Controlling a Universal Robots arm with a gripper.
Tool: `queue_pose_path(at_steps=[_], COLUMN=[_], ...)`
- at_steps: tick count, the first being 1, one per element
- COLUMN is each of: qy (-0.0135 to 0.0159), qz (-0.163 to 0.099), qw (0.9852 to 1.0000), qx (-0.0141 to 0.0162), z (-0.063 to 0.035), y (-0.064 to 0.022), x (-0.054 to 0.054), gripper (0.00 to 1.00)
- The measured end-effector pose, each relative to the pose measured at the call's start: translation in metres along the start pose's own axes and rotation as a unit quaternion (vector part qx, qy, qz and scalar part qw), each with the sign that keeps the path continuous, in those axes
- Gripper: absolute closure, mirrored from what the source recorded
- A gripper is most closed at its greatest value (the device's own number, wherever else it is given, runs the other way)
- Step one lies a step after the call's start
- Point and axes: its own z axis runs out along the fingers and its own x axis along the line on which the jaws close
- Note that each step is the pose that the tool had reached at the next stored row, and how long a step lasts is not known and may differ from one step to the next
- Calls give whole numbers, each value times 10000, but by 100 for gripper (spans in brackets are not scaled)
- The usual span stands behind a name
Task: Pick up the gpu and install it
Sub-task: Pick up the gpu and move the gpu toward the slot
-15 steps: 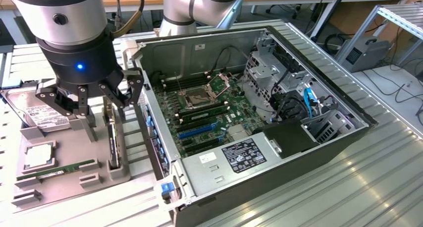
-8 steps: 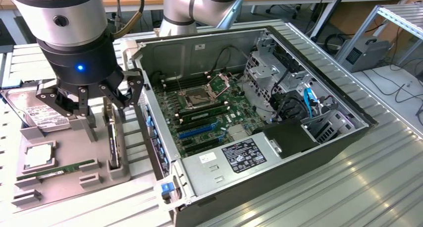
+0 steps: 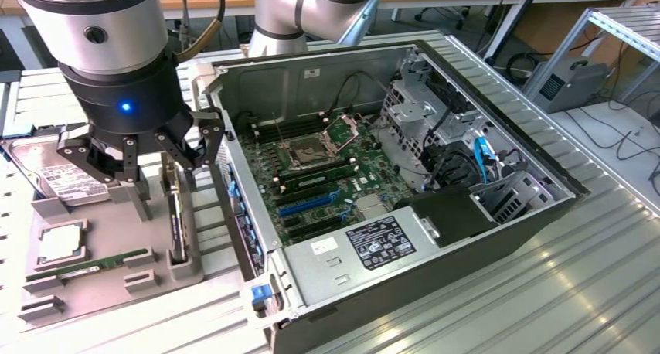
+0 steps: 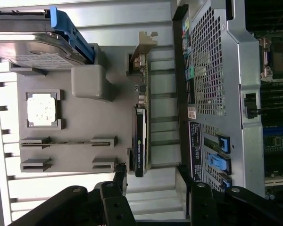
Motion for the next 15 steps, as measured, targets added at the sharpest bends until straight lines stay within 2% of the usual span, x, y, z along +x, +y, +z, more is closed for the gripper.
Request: queue_pose_path(at_steps=[15], qy=[0], qz=[0], qw=[10000], qx=[0], z=[30], y=[-1], x=[1], gripper=[46])
